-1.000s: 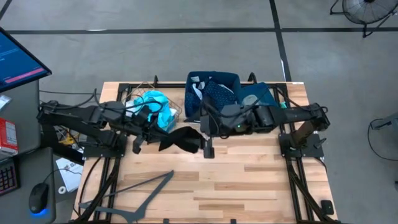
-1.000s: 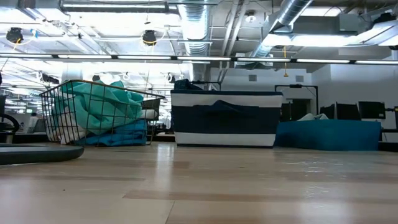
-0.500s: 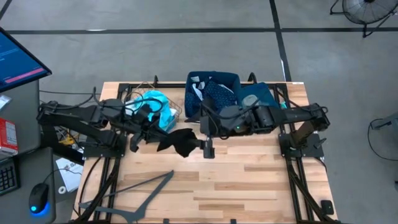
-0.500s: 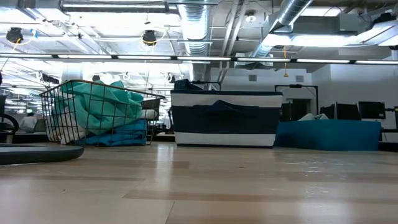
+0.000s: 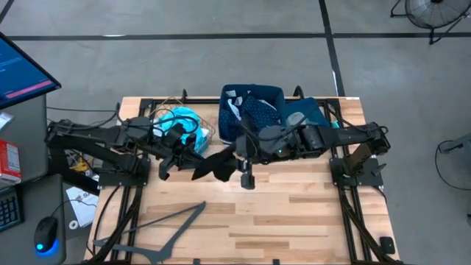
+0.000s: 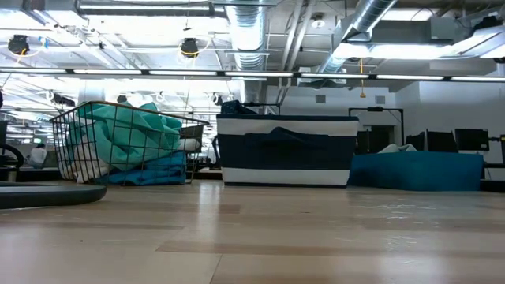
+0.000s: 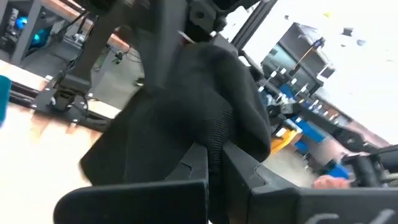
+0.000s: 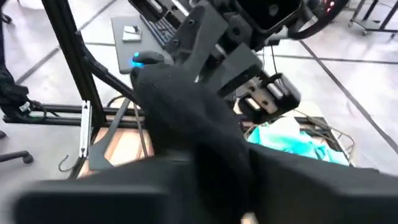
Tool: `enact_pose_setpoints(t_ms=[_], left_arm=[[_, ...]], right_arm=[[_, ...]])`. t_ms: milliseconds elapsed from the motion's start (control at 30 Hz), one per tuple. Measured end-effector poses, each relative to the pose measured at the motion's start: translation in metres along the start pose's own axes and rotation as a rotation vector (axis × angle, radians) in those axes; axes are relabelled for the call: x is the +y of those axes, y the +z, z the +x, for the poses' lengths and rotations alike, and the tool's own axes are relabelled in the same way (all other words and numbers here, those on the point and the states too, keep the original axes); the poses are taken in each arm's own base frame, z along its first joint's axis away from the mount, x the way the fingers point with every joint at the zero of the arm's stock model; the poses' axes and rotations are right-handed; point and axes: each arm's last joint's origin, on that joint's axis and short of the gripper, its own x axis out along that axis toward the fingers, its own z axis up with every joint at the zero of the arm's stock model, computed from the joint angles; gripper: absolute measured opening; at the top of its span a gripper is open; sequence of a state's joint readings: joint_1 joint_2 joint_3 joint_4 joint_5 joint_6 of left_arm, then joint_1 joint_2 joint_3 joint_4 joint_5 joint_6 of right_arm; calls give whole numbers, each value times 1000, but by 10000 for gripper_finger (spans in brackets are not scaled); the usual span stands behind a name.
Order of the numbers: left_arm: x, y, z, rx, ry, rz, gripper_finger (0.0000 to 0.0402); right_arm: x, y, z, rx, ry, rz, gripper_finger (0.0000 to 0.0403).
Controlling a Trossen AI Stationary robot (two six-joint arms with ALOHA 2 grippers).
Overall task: Pick & Place Cloths
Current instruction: Put the black sock into the blue bin
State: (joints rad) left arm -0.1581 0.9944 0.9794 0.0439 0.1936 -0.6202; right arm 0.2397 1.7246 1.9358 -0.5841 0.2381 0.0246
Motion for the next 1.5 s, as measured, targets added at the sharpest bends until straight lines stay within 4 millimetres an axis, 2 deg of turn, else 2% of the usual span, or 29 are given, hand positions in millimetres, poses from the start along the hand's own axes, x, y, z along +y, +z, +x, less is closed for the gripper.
enact_pose_setpoints(t_ms=[67, 133, 200, 367, 467, 500, 567, 733, 867, 933, 1000, 1100, 1200, 1267, 1400, 1500], left_arm=[[0, 0, 1, 1, -3, 27, 1], [1, 0, 1, -2, -3, 42, 1], [1, 1, 1, -11, 3, 44, 2], [3, 7, -2, -66, 41, 50, 12], [5, 4, -2, -46, 67, 80, 24], [6, 3, -2, -32, 74, 90, 27], [4, 2, -1, -32, 59, 96, 28], [-19, -7, 9, -52, -78, 137, 3], [-48, -3, 9, -159, -185, 246, 0], [-64, 8, 6, -241, -187, 347, 0], [-78, 19, 1, -318, -155, 474, 0], [-91, 33, -8, -390, -10, 646, 0], [-86, 38, -14, -331, 233, 705, 0], [-78, 36, -14, -277, 370, 713, 0], [-65, 32, -13, -218, 471, 640, 0], [-60, 26, -12, -145, 438, 562, 0]], right_arm=[[7, -4, 8, 16, -22, -11, 33], [16, -8, 12, 21, -65, -21, 20], [20, 0, 8, -41, -93, -17, 13], [9, 47, -40, -190, -161, 20, 5], [-5, 75, -80, -273, -251, 25, 4], [-10, 82, -93, -295, -291, 27, 3], [-18, 87, -108, -321, -418, 21, 3], [-41, 85, -155, -283, -755, 58, 1], [-50, 78, -191, -274, -849, 154, 1], [-49, 68, -197, -241, -848, 185, 1], [-46, 58, -194, -200, -832, 214, 1], [-33, 47, -174, -124, -820, 189, 1], [-28, 46, -164, -107, -862, 142, 0], [-38, 51, -169, -111, -946, 120, 0], [-81, 57, -189, -143, -1114, 188, 0], [-117, 53, -218, -177, -1216, 293, 0]])
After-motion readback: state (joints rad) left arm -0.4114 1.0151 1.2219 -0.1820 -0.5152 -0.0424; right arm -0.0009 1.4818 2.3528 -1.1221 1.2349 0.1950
